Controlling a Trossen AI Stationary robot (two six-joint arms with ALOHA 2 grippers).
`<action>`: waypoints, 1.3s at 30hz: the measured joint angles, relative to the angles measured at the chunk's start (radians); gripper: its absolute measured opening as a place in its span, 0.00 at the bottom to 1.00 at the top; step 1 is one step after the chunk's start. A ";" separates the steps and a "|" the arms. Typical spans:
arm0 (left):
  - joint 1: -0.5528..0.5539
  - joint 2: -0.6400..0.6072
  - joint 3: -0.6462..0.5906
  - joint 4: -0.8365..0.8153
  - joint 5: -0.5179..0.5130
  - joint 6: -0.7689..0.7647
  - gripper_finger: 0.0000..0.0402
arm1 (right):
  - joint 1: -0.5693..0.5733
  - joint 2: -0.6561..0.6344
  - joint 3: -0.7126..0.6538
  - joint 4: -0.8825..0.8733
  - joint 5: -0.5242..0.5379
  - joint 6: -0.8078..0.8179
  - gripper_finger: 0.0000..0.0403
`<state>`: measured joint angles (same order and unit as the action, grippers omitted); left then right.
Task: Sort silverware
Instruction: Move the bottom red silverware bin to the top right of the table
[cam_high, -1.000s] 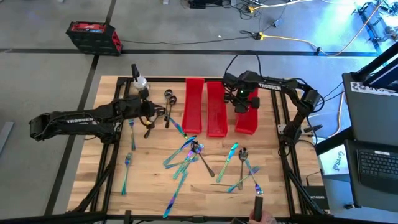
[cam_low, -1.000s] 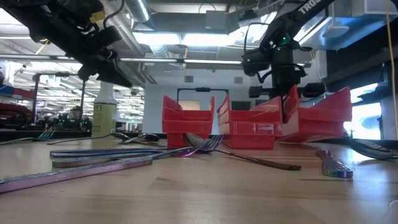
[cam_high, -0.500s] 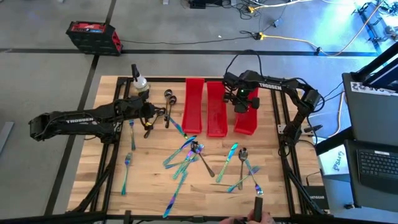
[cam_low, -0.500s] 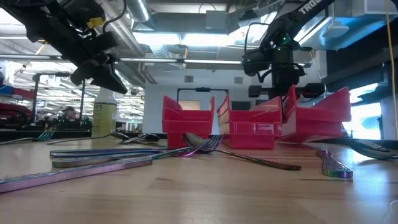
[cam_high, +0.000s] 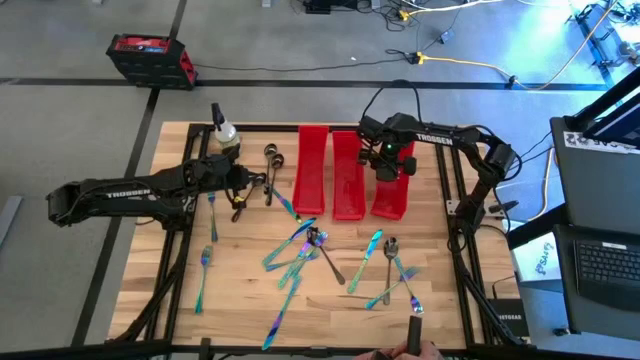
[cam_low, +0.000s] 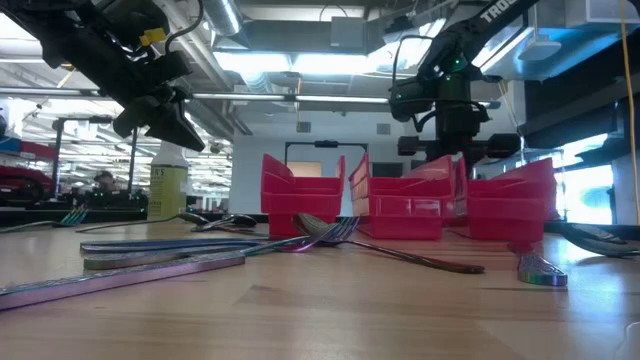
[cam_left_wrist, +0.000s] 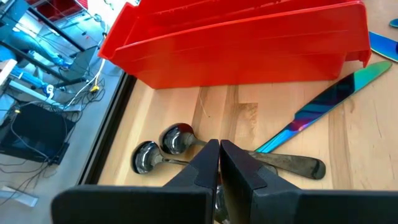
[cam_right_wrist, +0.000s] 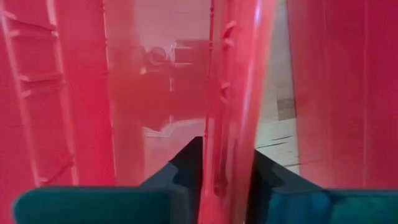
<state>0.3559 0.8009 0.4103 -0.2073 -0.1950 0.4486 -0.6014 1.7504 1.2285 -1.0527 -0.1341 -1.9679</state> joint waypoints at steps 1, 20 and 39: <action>0.000 0.000 0.000 0.000 0.000 0.000 0.00 | 0.000 0.000 0.000 0.000 0.000 0.003 0.21; 0.000 0.000 0.000 0.000 0.000 0.000 0.00 | -0.001 -0.125 0.125 -0.017 0.073 0.290 0.25; -0.001 0.000 0.000 0.000 0.000 0.000 0.00 | -0.001 -0.162 0.353 0.168 0.028 1.594 0.25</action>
<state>0.3553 0.8009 0.4103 -0.2073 -0.1947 0.4486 -0.6025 1.5887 1.5818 -0.8849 -0.1059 -0.3736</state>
